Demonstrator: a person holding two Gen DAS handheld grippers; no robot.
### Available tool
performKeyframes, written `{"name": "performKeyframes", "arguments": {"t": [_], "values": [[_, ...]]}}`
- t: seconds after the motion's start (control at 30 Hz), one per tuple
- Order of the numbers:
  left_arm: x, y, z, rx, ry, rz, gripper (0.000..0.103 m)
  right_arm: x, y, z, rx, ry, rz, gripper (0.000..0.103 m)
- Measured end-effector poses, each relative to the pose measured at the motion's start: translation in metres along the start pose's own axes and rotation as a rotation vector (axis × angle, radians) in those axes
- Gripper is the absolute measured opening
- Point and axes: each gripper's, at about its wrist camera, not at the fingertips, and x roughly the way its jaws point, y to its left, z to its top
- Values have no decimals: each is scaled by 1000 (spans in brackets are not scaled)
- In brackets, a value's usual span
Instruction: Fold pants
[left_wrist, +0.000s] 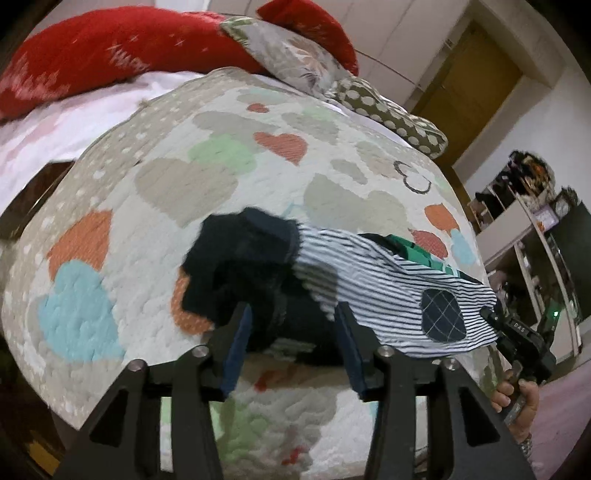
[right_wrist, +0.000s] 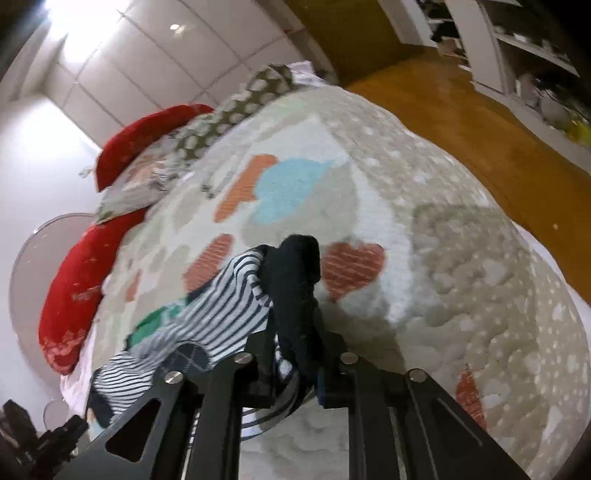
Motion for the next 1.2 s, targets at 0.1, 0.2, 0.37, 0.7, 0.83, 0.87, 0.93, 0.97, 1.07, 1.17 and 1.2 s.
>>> {"name": "performKeyframes", "arguments": {"t": [0.1, 0.2, 0.37, 0.7, 0.83, 0.87, 0.93, 0.97, 1.07, 1.17, 1.2], "values": [[15, -15, 9, 58, 5, 21, 48, -13, -1, 0, 12, -56, -38, 41], [36, -25, 10, 90, 26, 42, 48, -45, 6, 2, 13, -198, -91, 48], [68, -29, -10, 118, 87, 42, 48, -66, 60, 3, -164, -184, 37, 43], [71, -36, -34, 219, 23, 97, 48, 65, 182, -27, -390, 291, 293, 40], [71, -35, -35, 220, 19, 89, 48, 121, 197, -25, -408, 361, 205, 39], [71, -36, -36, 223, 17, 90, 48, 128, 197, -21, -411, 356, 184, 39], [72, -37, -36, 230, 15, 95, 48, 138, 198, -11, -388, 336, 168, 39], [72, -38, -36, 233, 16, 95, 49, 139, 200, -6, -383, 311, 155, 39], [67, -35, -34, 226, 33, 69, 49, 122, 197, 9, -372, 191, 62, 40], [49, -30, -30, 172, 43, 14, 49, 87, 175, 12, -299, 173, 146, 40], [43, -30, -29, 162, 37, 1, 49, 80, 173, 10, -300, 168, 164, 40]]}}
